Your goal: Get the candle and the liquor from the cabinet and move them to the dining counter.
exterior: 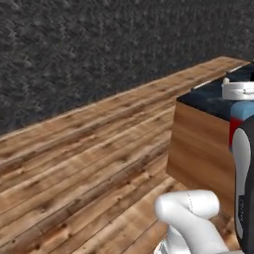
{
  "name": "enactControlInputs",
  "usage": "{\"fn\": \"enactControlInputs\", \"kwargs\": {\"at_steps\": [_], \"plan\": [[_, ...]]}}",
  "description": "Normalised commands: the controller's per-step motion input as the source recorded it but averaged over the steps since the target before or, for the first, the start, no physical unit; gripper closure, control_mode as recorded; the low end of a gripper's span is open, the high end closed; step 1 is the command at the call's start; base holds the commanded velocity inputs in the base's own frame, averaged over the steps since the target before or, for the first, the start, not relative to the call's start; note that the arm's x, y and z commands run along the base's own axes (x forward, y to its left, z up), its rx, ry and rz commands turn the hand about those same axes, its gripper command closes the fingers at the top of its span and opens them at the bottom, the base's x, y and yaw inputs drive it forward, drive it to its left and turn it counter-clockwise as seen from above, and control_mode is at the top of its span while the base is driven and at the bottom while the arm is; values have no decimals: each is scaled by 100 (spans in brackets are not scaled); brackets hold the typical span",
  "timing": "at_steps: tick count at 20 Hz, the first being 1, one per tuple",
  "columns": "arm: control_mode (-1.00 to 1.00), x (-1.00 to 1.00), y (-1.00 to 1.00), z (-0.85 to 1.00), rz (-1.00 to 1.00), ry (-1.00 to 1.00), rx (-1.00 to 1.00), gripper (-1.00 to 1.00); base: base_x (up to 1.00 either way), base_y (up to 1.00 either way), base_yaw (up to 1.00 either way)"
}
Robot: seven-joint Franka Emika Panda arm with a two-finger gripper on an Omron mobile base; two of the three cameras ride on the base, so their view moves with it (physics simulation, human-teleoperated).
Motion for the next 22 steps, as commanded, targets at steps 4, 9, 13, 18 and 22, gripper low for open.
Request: {"fn": "enactControlInputs", "kwargs": {"at_steps": [4, 9, 13, 18, 22], "plan": [[100, 0, 0, 0, 0, 0, 0, 100, 78, 82, -49], [100, 0, 0, 0, 0, 0, 0, 100, 78, 94, -51], [100, 0, 0, 0, 0, 0, 0, 100, 78, 100, -53], [100, 0, 0, 0, 0, 0, 0, 100, 66, 100, -57], [100, 0, 0, 0, 0, 0, 0, 100, 63, 100, -56]]}}
